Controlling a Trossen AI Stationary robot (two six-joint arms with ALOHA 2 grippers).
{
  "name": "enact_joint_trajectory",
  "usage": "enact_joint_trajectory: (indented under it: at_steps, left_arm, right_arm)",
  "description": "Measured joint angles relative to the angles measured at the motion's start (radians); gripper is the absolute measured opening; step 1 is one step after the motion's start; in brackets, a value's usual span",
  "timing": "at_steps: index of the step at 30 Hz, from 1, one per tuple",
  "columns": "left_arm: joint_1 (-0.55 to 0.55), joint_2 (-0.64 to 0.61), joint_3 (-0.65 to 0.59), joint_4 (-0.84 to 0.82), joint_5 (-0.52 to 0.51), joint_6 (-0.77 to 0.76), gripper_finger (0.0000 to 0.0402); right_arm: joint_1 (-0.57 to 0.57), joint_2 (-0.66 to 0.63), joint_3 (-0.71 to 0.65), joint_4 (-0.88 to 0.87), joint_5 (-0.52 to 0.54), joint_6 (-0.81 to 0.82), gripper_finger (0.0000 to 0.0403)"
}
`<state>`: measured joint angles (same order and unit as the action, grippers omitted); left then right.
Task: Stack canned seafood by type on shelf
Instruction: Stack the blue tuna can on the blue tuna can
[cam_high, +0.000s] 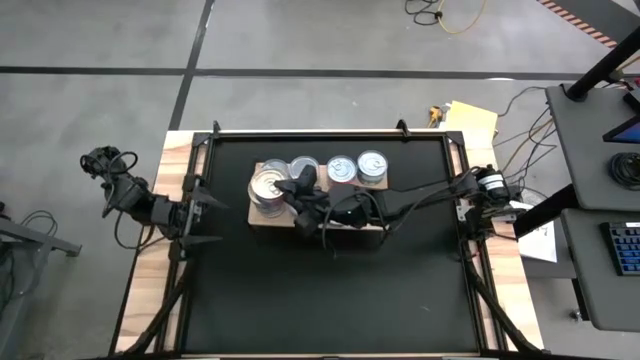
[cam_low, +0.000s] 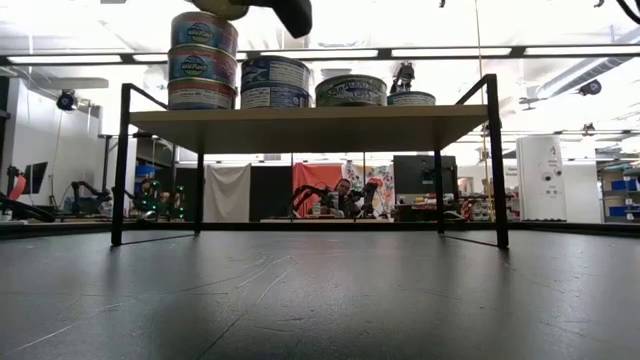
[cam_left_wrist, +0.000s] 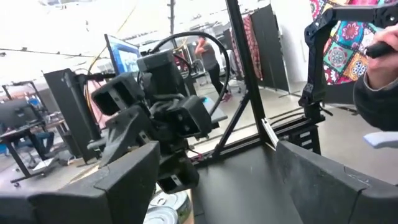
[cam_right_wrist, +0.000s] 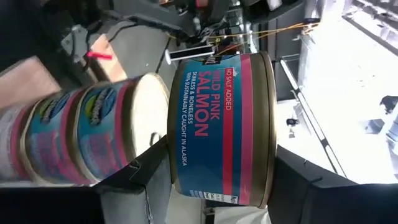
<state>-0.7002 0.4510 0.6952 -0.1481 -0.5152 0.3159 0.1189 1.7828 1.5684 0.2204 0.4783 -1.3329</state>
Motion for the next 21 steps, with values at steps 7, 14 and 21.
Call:
enact_joint_trajectory:
  at_steps: [7,14,21]
  left_arm:
    - [0.000,0.027,0.000,-0.002,0.000,-0.014,0.0304]
    - [0.000,0.070,0.000,0.033,0.000,-0.008,0.0304]
    - [0.000,0.067,0.005,0.088,0.000,-0.011,0.0304]
  right_arm:
    - [-0.012,0.000,-0.001,-0.039,-0.004,0.000,0.0185]
    - [-0.010,0.000,-0.003,-0.111,-0.010,-0.003,0.0185]
    - [-0.012,0.000,-0.003,-0.111,-0.007,-0.014,0.0185]
